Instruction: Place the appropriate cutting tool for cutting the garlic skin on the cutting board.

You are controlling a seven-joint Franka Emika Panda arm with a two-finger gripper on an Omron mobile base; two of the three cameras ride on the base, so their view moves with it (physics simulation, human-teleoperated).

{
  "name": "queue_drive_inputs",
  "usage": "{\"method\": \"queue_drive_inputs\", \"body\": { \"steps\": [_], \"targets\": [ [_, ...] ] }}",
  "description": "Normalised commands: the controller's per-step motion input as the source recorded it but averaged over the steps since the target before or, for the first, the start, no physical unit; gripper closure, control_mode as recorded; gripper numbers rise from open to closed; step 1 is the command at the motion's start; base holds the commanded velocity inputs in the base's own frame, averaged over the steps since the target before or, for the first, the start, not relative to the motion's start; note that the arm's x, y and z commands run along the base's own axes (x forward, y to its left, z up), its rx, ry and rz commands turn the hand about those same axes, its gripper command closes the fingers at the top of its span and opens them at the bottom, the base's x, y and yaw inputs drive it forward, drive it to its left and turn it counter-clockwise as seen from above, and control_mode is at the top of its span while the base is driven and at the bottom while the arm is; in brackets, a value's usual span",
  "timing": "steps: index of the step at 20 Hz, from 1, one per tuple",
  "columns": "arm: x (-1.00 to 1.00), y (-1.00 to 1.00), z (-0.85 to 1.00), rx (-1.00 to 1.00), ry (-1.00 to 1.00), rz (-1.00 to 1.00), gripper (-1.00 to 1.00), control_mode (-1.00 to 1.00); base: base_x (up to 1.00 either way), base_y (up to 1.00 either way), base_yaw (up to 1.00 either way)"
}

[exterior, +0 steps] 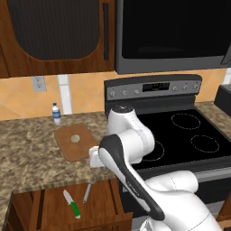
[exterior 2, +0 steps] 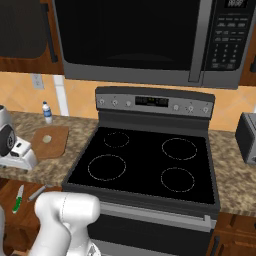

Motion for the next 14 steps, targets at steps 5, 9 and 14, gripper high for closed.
{"method": "queue_drive_inputs", "body": {
  "steps": [5, 9, 14],
  "targets": [
    [-0.05, 0.54, -0.80, 0.00, 0.17, 0.00, -1.00, -1.00, 0.00, 0.00, 0.00],
    [-0.25, 0.15, -0.84, 0.00, 0.02, 0.00, -1.00, -1.00, 0.00, 0.00, 0.00],
    [-0.29, 0.12, -0.44, -0.11, 0.00, 0.00, -1.00, -1.00, 0.00, 0.00, 0.00]
  ]
}}
